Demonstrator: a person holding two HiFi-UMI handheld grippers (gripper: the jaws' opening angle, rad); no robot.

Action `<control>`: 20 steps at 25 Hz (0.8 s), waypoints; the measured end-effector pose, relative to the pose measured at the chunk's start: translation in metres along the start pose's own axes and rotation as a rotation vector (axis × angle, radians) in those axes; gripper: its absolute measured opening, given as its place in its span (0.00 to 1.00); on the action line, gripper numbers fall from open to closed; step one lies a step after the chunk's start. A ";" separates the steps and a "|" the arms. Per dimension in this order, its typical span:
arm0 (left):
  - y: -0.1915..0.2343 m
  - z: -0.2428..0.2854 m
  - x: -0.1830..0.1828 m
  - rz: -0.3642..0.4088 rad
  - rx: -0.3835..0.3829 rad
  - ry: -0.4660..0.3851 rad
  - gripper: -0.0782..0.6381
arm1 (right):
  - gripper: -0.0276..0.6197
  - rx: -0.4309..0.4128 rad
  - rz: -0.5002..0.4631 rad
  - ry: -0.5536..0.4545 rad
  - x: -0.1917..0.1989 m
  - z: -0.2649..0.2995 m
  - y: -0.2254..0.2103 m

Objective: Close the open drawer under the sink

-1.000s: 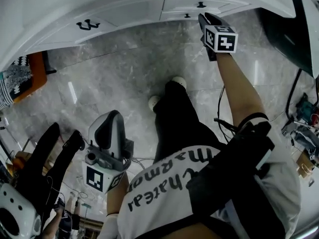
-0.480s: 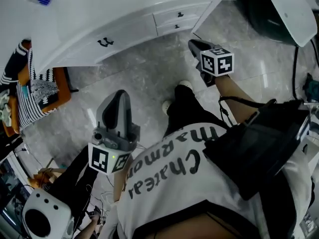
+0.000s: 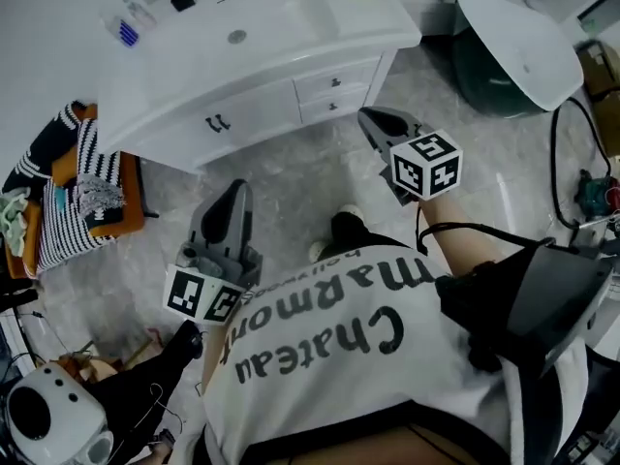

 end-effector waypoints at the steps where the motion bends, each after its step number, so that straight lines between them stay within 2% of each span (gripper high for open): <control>1: -0.006 -0.003 0.000 0.013 0.006 0.001 0.12 | 0.06 0.002 -0.024 -0.021 -0.004 -0.011 0.006; 4: -0.024 -0.014 0.000 0.035 0.024 0.007 0.12 | 0.06 0.013 -0.050 -0.060 -0.001 -0.045 0.026; 7: -0.031 -0.016 0.002 0.031 0.031 0.010 0.12 | 0.06 0.036 -0.047 -0.056 0.014 -0.064 0.034; 11: -0.028 -0.016 0.007 0.002 0.025 0.007 0.12 | 0.06 0.056 -0.004 -0.046 0.022 -0.071 0.027; 20: -0.012 -0.021 0.012 -0.017 -0.006 0.015 0.12 | 0.06 0.098 0.013 -0.090 0.004 -0.070 0.017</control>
Point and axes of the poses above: the fingertips, and each gripper's own axes: z forward along the fingers, y to its left, x out of its underside, the point moved 4 cm from there along -z, backward along the fingers, and after that the axes turned 10 degrees about y, right-handed, at the moved point
